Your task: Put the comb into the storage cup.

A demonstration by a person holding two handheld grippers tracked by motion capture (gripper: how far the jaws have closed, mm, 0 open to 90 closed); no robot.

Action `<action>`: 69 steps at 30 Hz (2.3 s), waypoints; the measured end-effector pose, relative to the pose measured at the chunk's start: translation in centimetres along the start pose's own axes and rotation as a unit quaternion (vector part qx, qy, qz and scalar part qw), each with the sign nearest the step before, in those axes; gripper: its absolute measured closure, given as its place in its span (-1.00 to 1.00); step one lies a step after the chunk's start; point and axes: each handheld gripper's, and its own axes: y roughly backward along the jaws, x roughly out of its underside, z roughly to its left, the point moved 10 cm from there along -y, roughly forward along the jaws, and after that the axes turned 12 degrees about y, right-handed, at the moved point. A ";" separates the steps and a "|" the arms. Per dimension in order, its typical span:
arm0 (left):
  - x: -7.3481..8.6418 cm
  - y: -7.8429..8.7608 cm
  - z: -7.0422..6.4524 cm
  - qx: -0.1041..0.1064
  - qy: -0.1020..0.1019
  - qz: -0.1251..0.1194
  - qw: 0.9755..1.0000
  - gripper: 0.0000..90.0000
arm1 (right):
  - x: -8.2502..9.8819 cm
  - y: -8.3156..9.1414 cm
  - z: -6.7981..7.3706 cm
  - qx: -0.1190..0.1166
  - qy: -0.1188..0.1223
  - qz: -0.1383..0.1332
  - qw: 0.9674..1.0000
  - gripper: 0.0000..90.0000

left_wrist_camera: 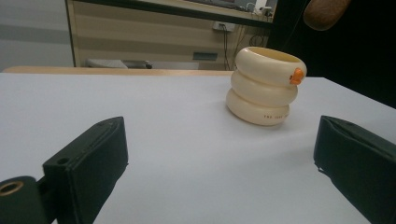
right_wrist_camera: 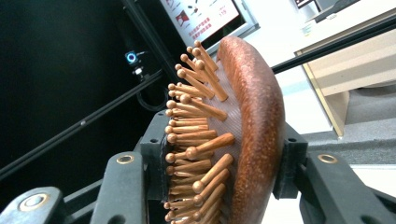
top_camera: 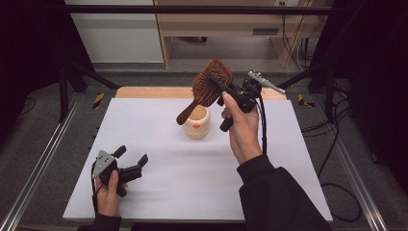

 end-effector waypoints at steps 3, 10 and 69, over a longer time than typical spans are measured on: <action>0.0 0.0 0.1 -0.001 -0.003 0.001 1.000 -0.94 | -0.2 -0.3 -0.5 0.007 0.001 -0.003 1.000 0.13; 0.0 0.0 0.1 -0.004 -0.006 0.000 1.000 -0.93 | -0.7 -0.5 -1.6 0.018 -0.006 -0.007 1.000 0.13; 0.3 -0.3 -0.1 -0.005 -0.018 0.007 1.000 -0.94 | 3.8 -4.5 -7.2 0.105 0.061 0.050 0.991 0.11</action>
